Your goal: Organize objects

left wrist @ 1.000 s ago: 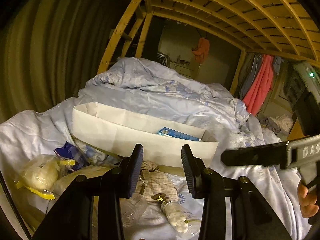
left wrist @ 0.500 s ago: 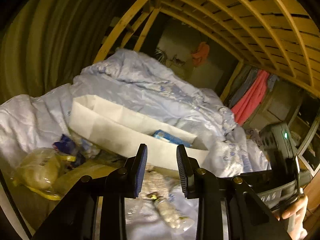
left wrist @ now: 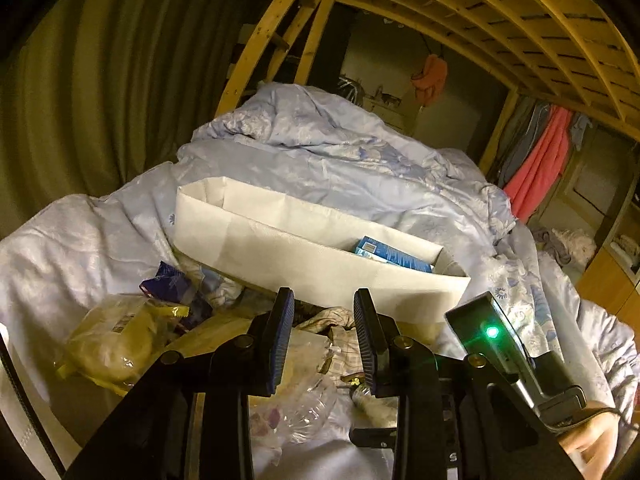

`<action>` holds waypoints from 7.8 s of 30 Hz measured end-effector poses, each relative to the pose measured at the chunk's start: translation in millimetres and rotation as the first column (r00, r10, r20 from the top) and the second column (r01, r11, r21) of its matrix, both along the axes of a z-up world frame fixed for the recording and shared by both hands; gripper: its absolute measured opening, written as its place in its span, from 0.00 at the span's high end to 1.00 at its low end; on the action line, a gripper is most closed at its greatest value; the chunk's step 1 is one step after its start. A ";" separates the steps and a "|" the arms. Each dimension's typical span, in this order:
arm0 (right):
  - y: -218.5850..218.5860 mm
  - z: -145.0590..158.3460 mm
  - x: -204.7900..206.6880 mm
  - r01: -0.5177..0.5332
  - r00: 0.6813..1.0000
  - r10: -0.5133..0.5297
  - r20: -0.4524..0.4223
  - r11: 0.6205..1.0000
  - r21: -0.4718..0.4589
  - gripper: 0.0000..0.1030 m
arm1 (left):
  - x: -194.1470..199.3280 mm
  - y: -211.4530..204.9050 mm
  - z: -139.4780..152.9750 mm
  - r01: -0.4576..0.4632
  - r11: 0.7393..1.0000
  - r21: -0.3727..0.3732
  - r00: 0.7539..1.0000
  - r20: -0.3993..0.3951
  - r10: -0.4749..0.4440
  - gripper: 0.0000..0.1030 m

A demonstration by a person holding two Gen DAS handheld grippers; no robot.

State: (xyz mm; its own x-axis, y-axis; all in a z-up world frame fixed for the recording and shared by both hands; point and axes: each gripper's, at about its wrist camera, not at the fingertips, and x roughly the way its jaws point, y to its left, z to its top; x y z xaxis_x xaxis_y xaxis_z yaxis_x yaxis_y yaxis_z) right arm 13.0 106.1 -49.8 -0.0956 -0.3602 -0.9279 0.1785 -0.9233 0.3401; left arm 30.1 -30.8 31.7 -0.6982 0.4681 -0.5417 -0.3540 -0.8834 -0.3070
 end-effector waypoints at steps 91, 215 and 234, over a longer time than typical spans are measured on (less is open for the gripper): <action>12.3 65.7 -9.9 0.281 0.832 -0.383 -0.402 0.915 -0.290 0.46 | -31.4 17.4 -27.8 -0.077 0.974 -0.212 0.985 0.138 0.107 0.77; 13.1 -19.1 -54.2 0.459 0.864 -0.480 -0.152 0.875 -0.155 0.46 | -39.4 -21.2 -39.5 -0.216 0.974 -0.067 0.951 0.212 0.225 0.77; 38.1 56.1 -0.8 0.450 0.829 -0.475 -0.296 0.880 -0.152 0.57 | -37.9 -23.8 -34.8 -0.219 0.975 -0.039 0.953 0.208 0.222 0.77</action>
